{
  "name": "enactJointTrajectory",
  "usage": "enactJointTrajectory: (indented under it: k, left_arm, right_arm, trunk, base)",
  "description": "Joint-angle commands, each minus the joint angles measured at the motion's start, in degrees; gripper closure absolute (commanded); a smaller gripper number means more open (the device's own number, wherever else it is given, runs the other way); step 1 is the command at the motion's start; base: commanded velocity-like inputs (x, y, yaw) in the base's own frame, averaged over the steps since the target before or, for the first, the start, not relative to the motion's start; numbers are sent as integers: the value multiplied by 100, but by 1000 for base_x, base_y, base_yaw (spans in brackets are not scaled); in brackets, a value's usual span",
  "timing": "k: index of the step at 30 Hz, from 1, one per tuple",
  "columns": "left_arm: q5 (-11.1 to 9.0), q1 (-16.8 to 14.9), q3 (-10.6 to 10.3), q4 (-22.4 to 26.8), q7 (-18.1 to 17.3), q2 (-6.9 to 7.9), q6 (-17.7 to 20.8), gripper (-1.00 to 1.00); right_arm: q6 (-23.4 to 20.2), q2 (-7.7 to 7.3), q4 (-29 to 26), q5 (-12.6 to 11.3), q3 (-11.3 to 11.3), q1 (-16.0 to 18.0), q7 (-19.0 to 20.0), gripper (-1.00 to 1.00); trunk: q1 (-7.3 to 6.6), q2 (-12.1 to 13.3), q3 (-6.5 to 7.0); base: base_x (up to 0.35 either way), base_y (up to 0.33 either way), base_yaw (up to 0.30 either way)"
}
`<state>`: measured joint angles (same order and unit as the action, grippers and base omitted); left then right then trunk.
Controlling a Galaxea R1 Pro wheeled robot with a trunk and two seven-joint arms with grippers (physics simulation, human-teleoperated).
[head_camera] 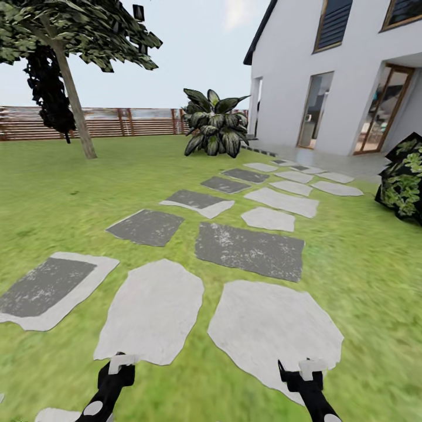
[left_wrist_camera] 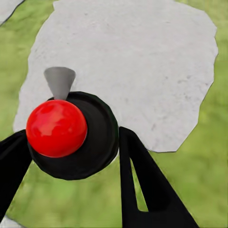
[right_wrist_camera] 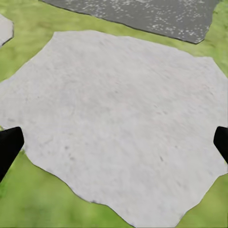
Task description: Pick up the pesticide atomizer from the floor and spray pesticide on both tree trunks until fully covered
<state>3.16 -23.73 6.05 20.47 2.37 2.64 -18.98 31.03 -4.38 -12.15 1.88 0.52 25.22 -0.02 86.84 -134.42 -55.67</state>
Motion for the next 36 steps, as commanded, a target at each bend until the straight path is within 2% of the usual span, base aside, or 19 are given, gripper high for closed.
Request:
enactJointTrajectory:
  k: [1, 36]
  left_arm:
    - [0, 0, -1, 1, 0, 0, 0, 100]
    - [8, 0, 1, 1, 0, 4, -9, 100]
  right_arm:
    - [0, 1, 1, 3, 0, 0, 0, -100]
    - [0, 7, 1, -1, 1, 1, 10, -100]
  trunk:
    - [0, 0, 0]
    - [0, 0, 0]
  base:
    - [240, 215, 279]
    - [241, 215, 277]
